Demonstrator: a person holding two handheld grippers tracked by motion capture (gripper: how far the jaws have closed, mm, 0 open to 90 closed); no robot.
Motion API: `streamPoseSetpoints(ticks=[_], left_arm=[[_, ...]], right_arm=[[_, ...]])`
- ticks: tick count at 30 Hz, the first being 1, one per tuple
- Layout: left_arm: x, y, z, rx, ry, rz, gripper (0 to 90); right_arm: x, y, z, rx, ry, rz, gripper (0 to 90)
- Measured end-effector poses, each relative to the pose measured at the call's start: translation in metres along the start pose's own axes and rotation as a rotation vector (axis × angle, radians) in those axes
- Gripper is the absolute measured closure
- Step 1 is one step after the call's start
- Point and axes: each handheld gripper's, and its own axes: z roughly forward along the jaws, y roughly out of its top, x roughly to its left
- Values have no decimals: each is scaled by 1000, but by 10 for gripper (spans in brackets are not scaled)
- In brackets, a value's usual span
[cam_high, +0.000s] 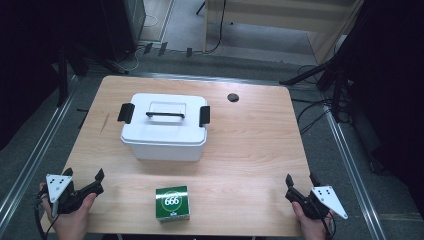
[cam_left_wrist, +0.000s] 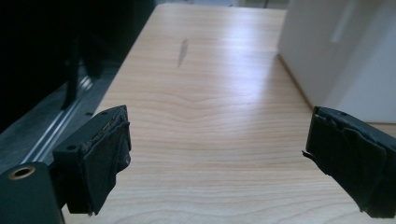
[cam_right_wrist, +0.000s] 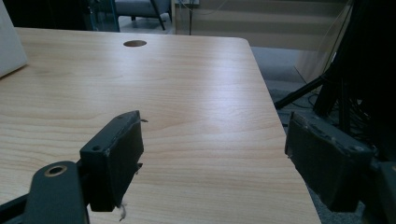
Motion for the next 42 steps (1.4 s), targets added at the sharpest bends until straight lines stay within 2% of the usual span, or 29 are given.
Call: streamPoseSetpoints(ticks=[3,4,6,8,10,12,14,15,18,20,21,23,24,25,26,31,33,34,35,37,39,42], left_arm=[[1,1,0,4,16,-5,98],[0,1,-1,1,27,-5,143],[-2,3,0,10,56,-4,175],[-4,4,1,15,52,-15,223],[-10,5,3,22,53,0,278],[-17,8,6,32,46,10,320],[-21,10,8,50,9,-10,374],[-23,11,9,57,4,-18,383],[-28,14,14,72,-13,-23,441],[-30,16,16,71,-17,-13,455],[-32,19,20,74,-28,-11,515],[-33,20,21,77,-31,-8,553],[-35,23,26,90,-16,-5,602],[-35,23,26,90,-16,-5,620],[-36,27,30,100,-38,-14,657],[-39,36,41,108,-62,-14,761],[-41,40,46,117,-69,-14,797],[-42,42,48,124,-77,-15,818],[-43,43,50,133,-87,-17,843],[-43,44,52,137,-96,-17,875],[-44,47,55,142,-107,-15,894],[-45,50,60,151,-123,-24,900]], right_arm=[[2,3,0,36,0,-26,231],[3,4,0,39,4,-26,238],[5,7,-1,35,19,-2,254],[11,11,0,41,15,7,266],[17,14,2,29,25,-9,289],[24,18,3,18,55,-1,318],[34,21,6,25,72,9,367],[39,22,6,19,77,7,413],[52,27,8,5,107,-30,529],[55,29,8,-1,114,-33,554],[64,34,13,-12,152,-33,617],[71,37,18,-20,176,-40,643],[77,38,23,-19,189,-40,672],[77,38,23,-19,189,-40,672],[87,40,30,-7,230,-54,737],[118,43,43,8,294,-138,857],[133,45,48,17,347,-168,870],[138,45,49,16,359,-183,864],[147,45,52,27,378,-194,830],[158,46,57,39,373,-184,815],[165,48,64,58,380,-150,838],[176,49,74,80,389,-133,889]])
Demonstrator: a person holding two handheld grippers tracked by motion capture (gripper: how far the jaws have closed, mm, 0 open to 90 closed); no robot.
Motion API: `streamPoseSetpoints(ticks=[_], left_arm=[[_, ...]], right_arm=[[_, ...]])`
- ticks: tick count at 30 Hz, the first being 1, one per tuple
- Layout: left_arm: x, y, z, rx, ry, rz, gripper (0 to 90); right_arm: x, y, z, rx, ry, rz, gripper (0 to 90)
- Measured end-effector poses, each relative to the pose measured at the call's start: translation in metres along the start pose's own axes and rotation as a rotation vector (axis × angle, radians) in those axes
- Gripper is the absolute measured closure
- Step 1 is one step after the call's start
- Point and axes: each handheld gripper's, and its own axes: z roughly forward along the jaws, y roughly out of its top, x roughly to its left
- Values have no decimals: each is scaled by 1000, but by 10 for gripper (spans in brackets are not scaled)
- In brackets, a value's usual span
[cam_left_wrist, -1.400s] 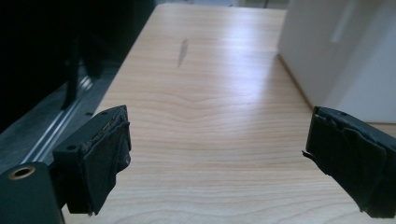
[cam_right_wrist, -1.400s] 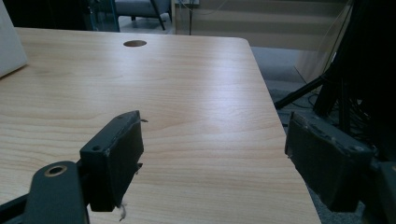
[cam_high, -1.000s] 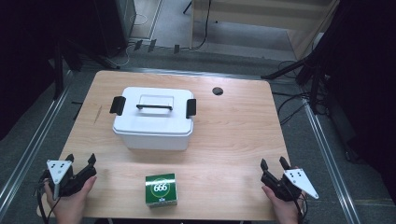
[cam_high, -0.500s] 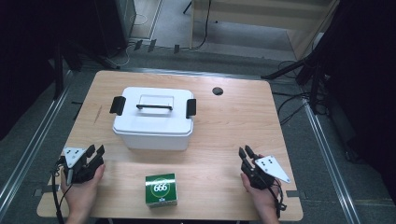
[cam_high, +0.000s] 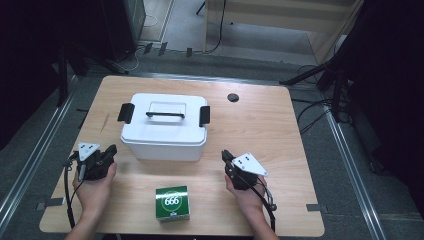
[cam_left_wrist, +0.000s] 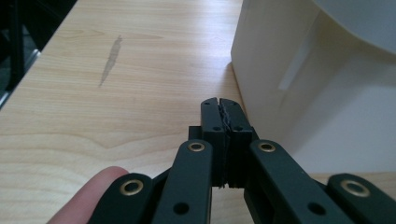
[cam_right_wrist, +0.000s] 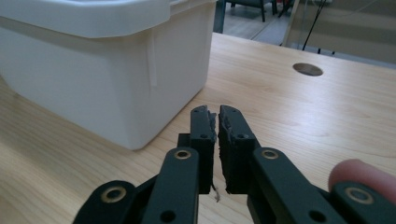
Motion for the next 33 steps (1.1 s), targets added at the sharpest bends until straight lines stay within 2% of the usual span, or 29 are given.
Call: streamPoseSetpoints(ticks=[5,6,8,13,14,16,18,22,27,33], left_arm=[[-3,6,8,11,-32,7,900],[-5,7,13,19,-43,10,900],[-6,8,15,23,-50,9,900],[-12,10,21,24,-77,15,900],[-16,11,23,20,-92,20,900],[-18,11,24,17,-88,19,900],[-17,11,25,17,-102,7,900],[-20,9,25,15,-124,6,900],[-30,6,24,17,-139,-3,900],[-44,1,22,23,-151,13,900]], right_arm=[[8,6,17,5,16,20,900],[12,9,28,18,40,33,900],[15,12,36,20,52,45,900],[19,19,51,-4,22,63,900],[19,20,54,-10,26,82,900],[18,22,57,-29,37,114,900],[17,21,60,-27,42,135,900],[13,17,61,-12,56,135,900],[3,15,55,-10,68,127,900],[-9,9,45,-17,58,146,900]])
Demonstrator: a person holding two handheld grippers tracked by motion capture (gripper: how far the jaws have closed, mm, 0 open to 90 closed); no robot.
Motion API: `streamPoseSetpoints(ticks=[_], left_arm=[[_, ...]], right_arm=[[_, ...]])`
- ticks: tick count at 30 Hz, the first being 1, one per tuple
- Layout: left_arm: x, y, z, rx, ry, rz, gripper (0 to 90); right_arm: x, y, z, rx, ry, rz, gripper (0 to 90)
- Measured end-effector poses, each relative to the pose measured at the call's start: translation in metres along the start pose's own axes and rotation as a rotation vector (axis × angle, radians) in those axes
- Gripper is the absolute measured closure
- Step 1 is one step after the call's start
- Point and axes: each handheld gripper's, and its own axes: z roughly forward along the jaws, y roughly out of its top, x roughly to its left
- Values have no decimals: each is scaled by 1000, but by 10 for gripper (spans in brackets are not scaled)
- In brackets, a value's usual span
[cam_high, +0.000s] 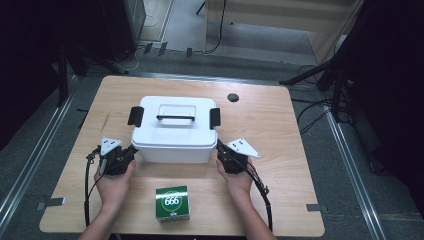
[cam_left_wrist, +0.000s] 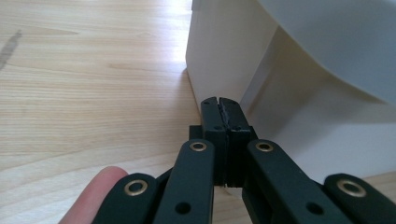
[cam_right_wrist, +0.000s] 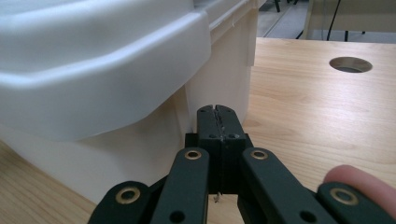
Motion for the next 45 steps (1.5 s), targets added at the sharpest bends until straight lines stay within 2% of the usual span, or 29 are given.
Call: streamPoseSetpoints(ticks=[3,6,7,9,11,13,16,17,18,20,21,22,24,25,28,29,31,35,36,38,39,44,45], left_arm=[[-6,-2,0,-2,25,11,900],[-8,-6,-10,3,39,10,900],[-9,-10,-17,19,53,38,900],[-9,-18,-28,32,67,56,900],[-11,-31,-43,55,68,80,900],[-13,-42,-52,78,56,86,900],[-24,-57,-69,105,22,94,900],[-24,-57,-69,105,22,94,900],[-31,-62,-76,115,0,105,900],[-34,-64,-80,117,-14,99,900],[-42,-69,-88,128,-39,104,900],[-42,-69,-88,128,-39,104,900],[-52,-78,-96,127,-56,109,900],[-55,-80,-98,118,-62,103,900],[-63,-85,-100,114,-75,104,900],[-70,-90,-101,112,-91,111,900],[-77,-94,-102,118,-112,114,900],[-84,-97,-99,123,-123,129,900],[-84,-97,-98,124,-125,124,900],[-84,-96,-96,129,-131,112,900],[-85,-95,-94,133,-136,117,900],[-94,-90,-85,142,-145,132,900],[-99,-88,-79,144,-152,132,900]], right_arm=[[-3,-2,-6,5,-22,-19,900],[-4,-5,-19,-9,-46,-37,900],[-4,-7,-24,-12,-50,-40,900],[-4,-12,-36,-8,-58,-60,900],[0,-19,-47,1,-41,-65,900],[7,-27,-57,13,-23,-76,900],[22,-37,-70,32,22,-90,900],[22,-37,-70,32,22,-90,900],[36,-44,-77,40,59,-107,886],[46,-47,-83,44,79,-98,886],[53,-50,-86,47,99,-87,887],[59,-52,-89,53,114,-84,891],[70,-57,-92,59,125,-107,900],[76,-58,-94,60,127,-116,900],[88,-63,-95,67,142,-98,900],[91,-64,-95,76,154,-92,900],[98,-68,-94,92,165,-85,900],[109,-70,-92,104,195,-110,900],[110,-70,-92,103,184,-114,900],[110,-70,-92,105,179,-111,900],[107,-69,-92,113,187,-87,900],[102,-67,-93,118,165,-76,900],[96,-65,-93,122,151,-53,900]])
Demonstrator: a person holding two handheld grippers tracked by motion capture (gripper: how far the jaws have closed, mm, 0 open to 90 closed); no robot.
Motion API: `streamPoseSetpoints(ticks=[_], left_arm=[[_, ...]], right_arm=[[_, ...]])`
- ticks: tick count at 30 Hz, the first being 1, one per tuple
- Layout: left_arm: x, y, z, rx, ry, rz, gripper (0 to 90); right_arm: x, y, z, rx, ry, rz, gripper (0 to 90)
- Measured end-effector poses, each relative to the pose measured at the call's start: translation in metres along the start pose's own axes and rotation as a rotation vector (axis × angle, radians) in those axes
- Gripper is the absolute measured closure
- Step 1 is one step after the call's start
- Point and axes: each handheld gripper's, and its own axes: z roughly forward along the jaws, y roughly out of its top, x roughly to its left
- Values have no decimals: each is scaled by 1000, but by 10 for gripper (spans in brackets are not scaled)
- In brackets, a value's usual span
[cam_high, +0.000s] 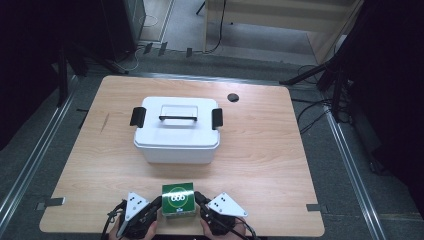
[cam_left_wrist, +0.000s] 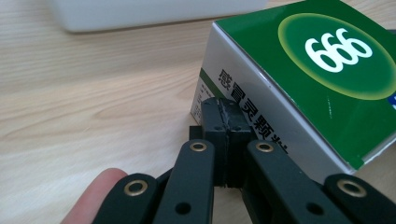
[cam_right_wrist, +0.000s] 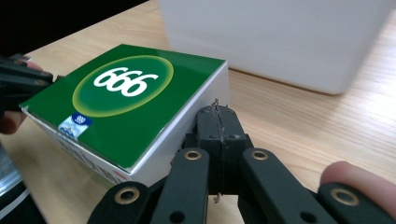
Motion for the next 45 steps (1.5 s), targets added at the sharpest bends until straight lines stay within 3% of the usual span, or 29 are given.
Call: streamPoseSetpoints(ticks=[12,18,29,45], left_arm=[[-28,27,44,6,-49,32,900],[-39,34,57,6,-65,41,900],[-45,36,63,1,-68,23,900],[-59,32,63,-4,-88,50,900]], right_arm=[[-40,8,-14,0,-103,21,900],[-56,9,-22,-8,-141,33,900],[-62,9,-26,-15,-169,39,900],[-64,1,-41,-12,-191,68,900]])
